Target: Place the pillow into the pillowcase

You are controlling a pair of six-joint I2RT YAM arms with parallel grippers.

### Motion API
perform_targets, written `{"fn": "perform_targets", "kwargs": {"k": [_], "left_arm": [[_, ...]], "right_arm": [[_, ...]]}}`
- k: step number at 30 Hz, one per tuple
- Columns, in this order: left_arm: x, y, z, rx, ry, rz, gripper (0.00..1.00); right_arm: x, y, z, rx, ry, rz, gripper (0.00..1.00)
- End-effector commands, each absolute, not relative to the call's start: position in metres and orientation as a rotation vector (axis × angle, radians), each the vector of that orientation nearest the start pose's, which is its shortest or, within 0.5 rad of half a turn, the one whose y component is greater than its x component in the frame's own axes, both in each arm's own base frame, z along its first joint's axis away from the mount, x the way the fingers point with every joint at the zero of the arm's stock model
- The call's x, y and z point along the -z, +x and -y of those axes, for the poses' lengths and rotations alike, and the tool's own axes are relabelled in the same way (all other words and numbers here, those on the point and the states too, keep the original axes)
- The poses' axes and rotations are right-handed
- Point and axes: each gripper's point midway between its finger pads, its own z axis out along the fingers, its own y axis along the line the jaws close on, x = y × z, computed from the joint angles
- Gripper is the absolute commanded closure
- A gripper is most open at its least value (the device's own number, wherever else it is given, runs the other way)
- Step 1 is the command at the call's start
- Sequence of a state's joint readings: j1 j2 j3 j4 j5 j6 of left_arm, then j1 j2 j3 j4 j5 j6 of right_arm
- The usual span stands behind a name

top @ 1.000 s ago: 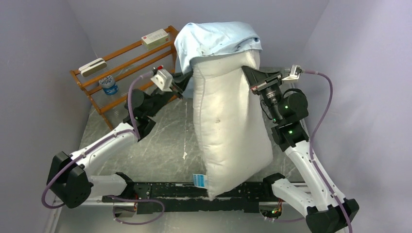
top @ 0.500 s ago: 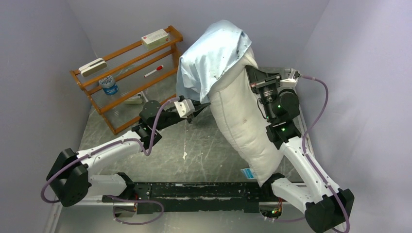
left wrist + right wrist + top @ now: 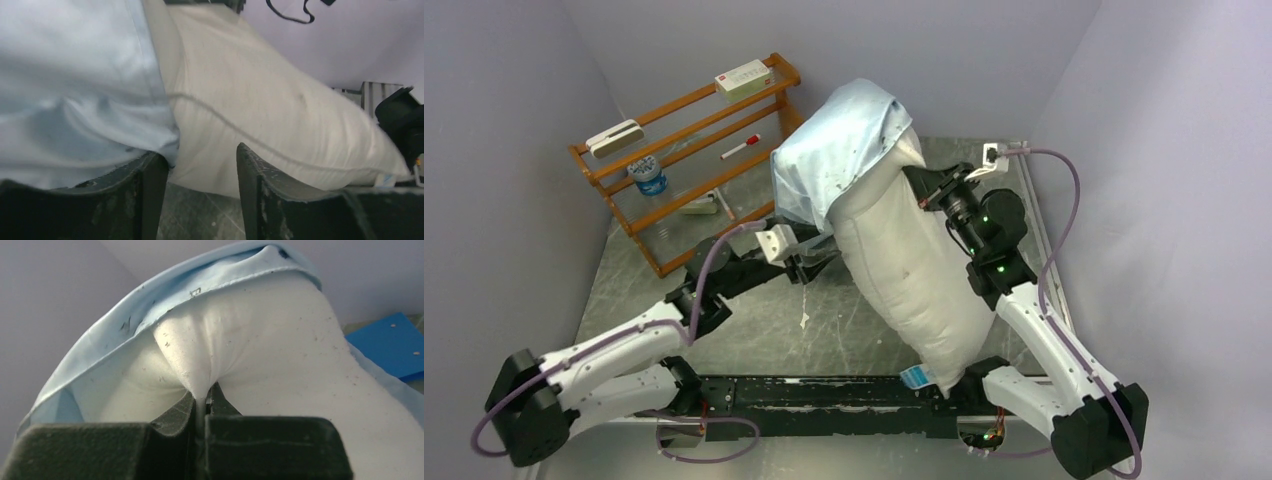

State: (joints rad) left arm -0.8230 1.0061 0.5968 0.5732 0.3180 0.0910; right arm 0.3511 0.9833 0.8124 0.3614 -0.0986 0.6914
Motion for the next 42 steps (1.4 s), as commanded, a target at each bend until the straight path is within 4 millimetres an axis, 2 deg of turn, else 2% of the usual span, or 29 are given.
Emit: {"fn": "perform_targets", "kwargs": {"k": [1,4,7,10,11,12,13,18,20,24,27,29,33,39,42], "left_arm": [[-0.290,0.202,0.288,0.840,0.828,-1.272,0.41],[-0.281,0.195,0.277,0.831,0.841,-1.363,0.38],[-0.281,0.192,0.262,0.816,0.786,-1.471,0.35],[-0.296,0.192,0.249,0.795,0.714,-1.532,0.33],[-0.306,0.194,0.246,0.790,0.684,-1.540,0.32],[-0.306,0.196,0.243,0.780,0.663,-1.570,0.32],[-0.317,0.197,0.241,0.777,0.642,-1.576,0.31],[-0.342,0.209,0.241,0.743,0.575,-1.639,0.31],[-0.362,0.221,0.242,0.707,0.552,-1.611,0.30],[-0.410,0.247,0.255,0.610,0.587,-1.501,0.27],[-0.429,0.271,0.271,0.511,0.660,-1.459,0.27],[-0.432,0.284,0.283,0.480,0.689,-1.467,0.28],[-0.435,0.293,0.304,0.488,0.739,-1.431,0.29],[-0.442,0.319,0.319,0.426,0.690,-1.404,0.29],[-0.434,0.331,0.332,0.391,0.700,-1.421,0.29]], "right_arm": [[-0.380,0.314,-0.163,-0.785,-0.069,-1.343,1.00],[-0.366,0.311,-0.160,-0.716,-0.143,-1.341,1.00],[-0.360,0.310,-0.168,-0.702,-0.236,-1.342,1.00],[-0.348,0.317,-0.175,-0.705,-0.266,-1.405,1.00],[-0.342,0.319,-0.177,-0.710,-0.276,-1.420,1.00],[-0.340,0.318,-0.180,-0.718,-0.293,-1.424,1.00],[-0.335,0.318,-0.184,-0.732,-0.313,-1.436,1.00],[-0.325,0.313,-0.197,-0.759,-0.389,-1.464,1.00],[-0.328,0.310,-0.198,-0.759,-0.396,-1.451,1.00],[-0.339,0.306,-0.202,-0.807,-0.387,-1.422,1.00],[-0.347,0.302,-0.208,-0.855,-0.377,-1.400,1.00],[-0.351,0.298,-0.211,-0.880,-0.376,-1.383,1.00],[-0.353,0.295,-0.218,-0.896,-0.384,-1.380,1.00],[-0.352,0.286,-0.235,-0.903,-0.422,-1.357,1.00],[-0.353,0.282,-0.246,-0.899,-0.436,-1.346,1.00]]}}
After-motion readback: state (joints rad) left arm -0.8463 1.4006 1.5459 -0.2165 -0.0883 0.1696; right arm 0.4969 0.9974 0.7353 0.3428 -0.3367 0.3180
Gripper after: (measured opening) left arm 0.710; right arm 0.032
